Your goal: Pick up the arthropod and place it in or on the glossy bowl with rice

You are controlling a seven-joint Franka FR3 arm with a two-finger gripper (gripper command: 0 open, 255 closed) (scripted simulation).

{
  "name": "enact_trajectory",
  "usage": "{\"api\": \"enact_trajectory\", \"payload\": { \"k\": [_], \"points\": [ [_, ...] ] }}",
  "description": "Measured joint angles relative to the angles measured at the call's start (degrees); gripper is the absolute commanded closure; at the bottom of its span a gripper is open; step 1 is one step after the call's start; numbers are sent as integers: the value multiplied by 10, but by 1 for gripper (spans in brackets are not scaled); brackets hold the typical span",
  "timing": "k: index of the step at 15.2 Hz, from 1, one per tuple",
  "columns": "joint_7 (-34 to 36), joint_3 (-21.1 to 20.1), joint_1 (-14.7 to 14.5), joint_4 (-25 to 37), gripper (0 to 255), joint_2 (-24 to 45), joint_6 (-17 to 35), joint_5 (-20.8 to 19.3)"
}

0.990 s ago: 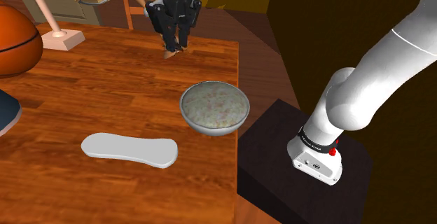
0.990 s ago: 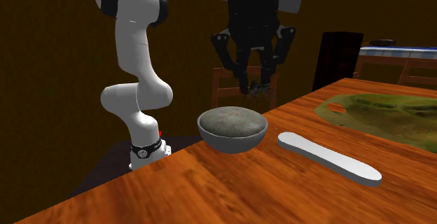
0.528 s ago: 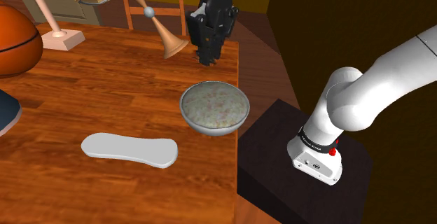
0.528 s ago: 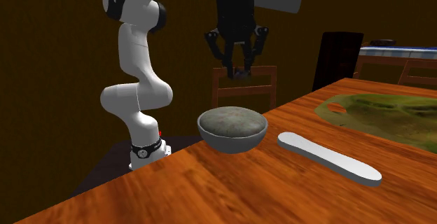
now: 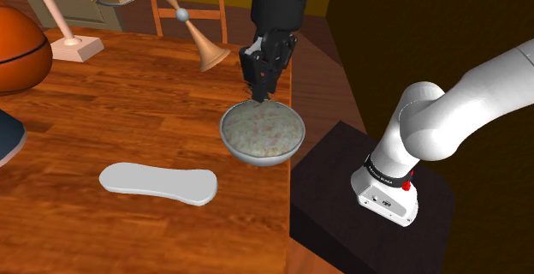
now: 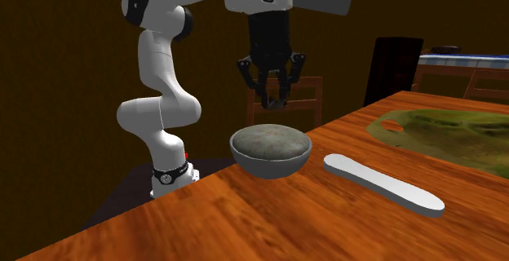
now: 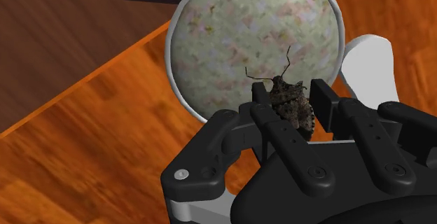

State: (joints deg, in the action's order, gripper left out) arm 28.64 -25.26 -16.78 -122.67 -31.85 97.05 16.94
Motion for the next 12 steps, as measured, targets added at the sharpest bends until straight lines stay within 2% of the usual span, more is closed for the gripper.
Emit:
{"api": "enact_trajectory", "payload": {
  "k": [7, 12],
  "points": [
    [-7, -8, -4, -55, 255, -7, 49, 8],
    [-7, -9, -5, -61, 255, -8, 54, 9]
  ]
}}
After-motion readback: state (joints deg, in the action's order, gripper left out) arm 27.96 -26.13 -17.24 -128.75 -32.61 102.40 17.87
